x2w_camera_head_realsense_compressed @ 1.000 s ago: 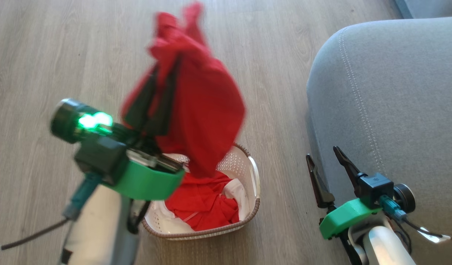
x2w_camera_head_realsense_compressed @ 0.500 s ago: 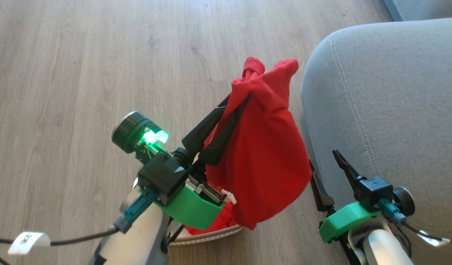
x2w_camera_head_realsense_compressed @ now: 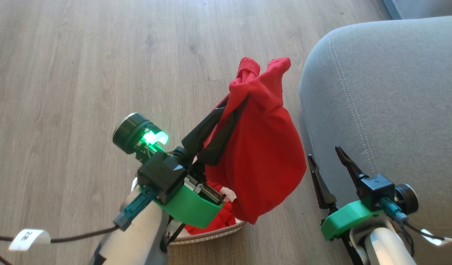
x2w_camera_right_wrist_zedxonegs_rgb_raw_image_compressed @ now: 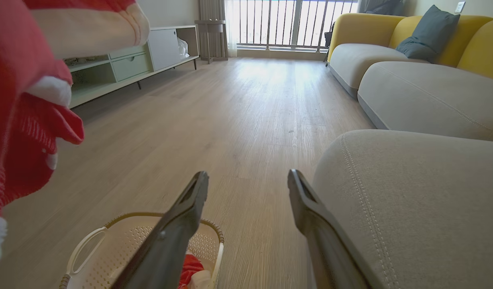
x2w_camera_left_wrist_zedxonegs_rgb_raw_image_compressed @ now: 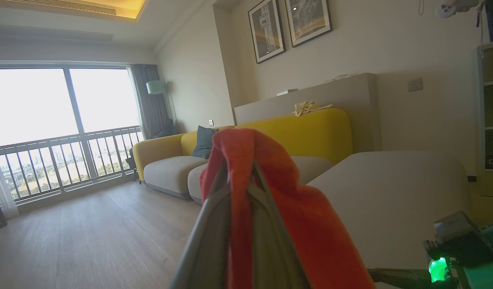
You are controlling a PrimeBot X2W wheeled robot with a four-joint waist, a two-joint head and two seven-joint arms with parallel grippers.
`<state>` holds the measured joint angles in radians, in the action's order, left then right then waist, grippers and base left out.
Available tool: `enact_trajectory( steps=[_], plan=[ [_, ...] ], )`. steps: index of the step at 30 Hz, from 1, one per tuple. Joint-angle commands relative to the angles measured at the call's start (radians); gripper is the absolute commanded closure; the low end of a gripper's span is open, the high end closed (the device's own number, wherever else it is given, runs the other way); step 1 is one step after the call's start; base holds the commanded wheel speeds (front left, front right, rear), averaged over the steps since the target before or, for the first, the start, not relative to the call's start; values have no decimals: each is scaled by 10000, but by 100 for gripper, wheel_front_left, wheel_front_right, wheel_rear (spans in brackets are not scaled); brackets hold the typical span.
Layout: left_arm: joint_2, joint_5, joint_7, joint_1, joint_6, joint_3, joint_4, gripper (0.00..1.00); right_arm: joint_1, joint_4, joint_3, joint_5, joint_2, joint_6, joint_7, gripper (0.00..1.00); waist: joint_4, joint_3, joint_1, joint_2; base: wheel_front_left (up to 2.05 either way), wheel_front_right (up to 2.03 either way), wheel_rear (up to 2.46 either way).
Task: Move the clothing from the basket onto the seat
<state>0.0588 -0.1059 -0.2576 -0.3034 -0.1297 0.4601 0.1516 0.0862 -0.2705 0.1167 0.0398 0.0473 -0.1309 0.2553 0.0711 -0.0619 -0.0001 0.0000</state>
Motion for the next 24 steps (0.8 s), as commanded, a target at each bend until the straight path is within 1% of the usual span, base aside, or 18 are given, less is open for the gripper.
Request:
enact_trajectory(
  steps=[1,4,6,7,8,12,15,21,24],
  plan=[
    [75,-25,-42,-278,-8,-352,314,100,108,385,190,-64,29,2,65,0,33,-13,1,0,0,0,0],
    [74,-15,-42,-276,-9,-427,287,100,57,684,167,-41,29,2,65,0,114,-25,1,0,0,0,0],
    [63,-53,-42,-268,-9,-509,280,100,12,914,338,-392,29,2,65,0,159,-37,1,0,0,0,0],
    [56,-81,-42,-271,-9,-542,277,100,1,1035,497,-751,30,2,65,0,175,-47,1,0,0,0,0],
    [46,-104,-42,-272,-9,-587,258,100,-55,1318,992,-895,80,2,65,0,204,-54,1,0,0,0,0],
    [42,-79,-42,-254,-9,-700,192,100,-37,2201,2213,-204,722,2,65,0,258,-123,1,0,0,0,0],
    [50,-61,-42,-258,-9,-754,131,100,-37,2844,2902,462,1216,2,65,0,261,-168,1,0,0,0,0],
    [83,14,-42,-268,-9,-821,25,100,78,3788,3970,1749,1830,2,65,0,244,-233,1,0,0,0,0],
    [102,25,-42,-282,-9,-877,-46,100,124,3853,4410,2242,2196,2,65,0,223,-246,1,0,0,0,0]
  ],
)
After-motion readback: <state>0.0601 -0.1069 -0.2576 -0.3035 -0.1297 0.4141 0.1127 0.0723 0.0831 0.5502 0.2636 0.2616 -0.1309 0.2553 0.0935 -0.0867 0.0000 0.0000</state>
